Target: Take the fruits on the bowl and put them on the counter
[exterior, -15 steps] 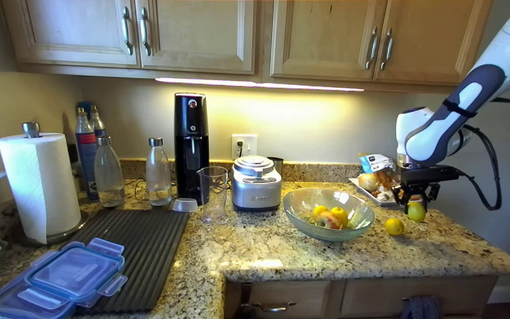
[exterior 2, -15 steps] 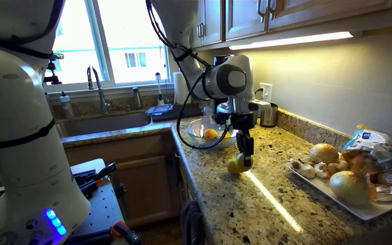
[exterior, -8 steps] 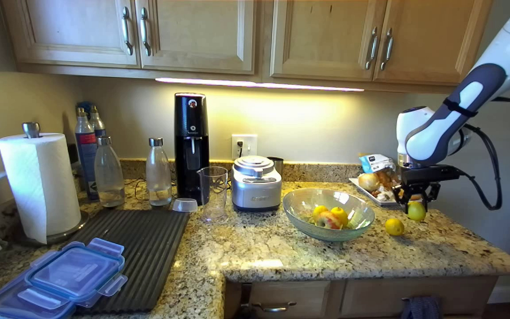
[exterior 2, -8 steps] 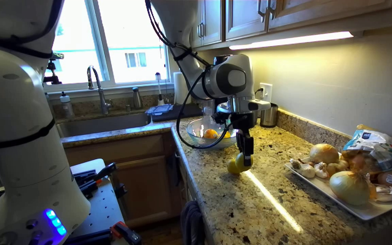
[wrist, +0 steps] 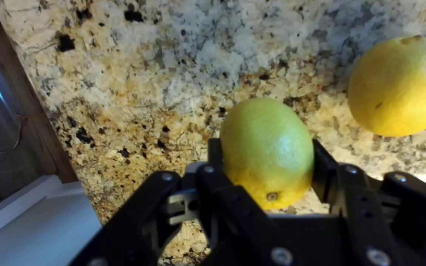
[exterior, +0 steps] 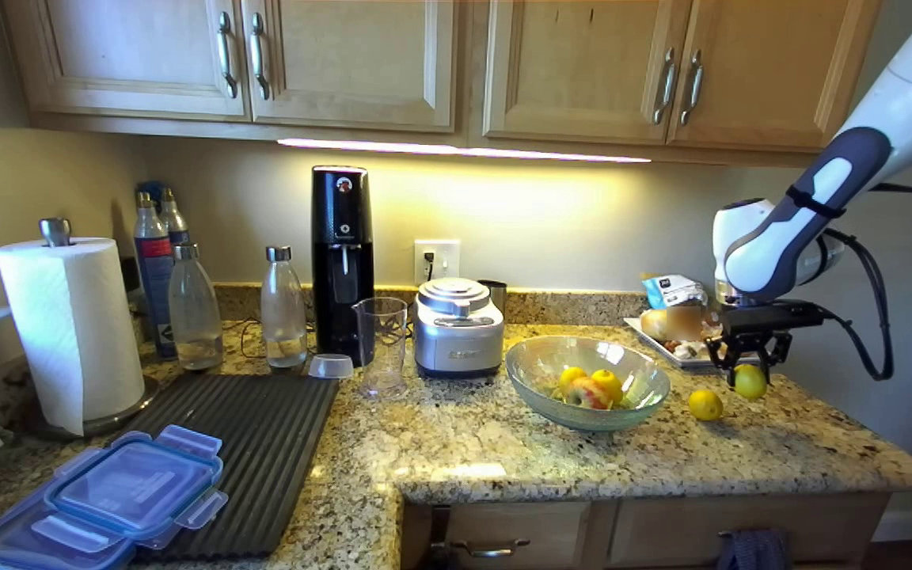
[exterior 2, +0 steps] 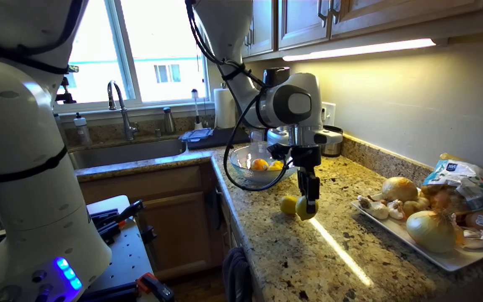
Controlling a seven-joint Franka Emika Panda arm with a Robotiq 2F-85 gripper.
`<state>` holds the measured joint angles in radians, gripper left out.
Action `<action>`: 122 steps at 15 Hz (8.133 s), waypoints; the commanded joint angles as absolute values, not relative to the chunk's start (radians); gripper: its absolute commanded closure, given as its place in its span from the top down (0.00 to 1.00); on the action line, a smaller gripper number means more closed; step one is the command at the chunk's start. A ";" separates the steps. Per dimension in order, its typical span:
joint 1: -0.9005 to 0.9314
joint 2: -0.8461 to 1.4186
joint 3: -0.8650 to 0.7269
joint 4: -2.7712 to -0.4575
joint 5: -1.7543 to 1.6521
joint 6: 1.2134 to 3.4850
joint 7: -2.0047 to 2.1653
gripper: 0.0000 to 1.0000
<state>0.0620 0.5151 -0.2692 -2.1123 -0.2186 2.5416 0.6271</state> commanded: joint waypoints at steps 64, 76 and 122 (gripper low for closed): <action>0.009 0.612 0.143 -1.927 -0.267 2.615 -0.707 1.00; 0.010 0.680 0.132 -1.872 -0.277 2.621 -0.845 0.42; -0.032 0.453 -0.200 -2.075 -0.220 2.430 0.346 0.39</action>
<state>-0.0271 0.4324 -0.1837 -2.0408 -0.2410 2.3549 0.2568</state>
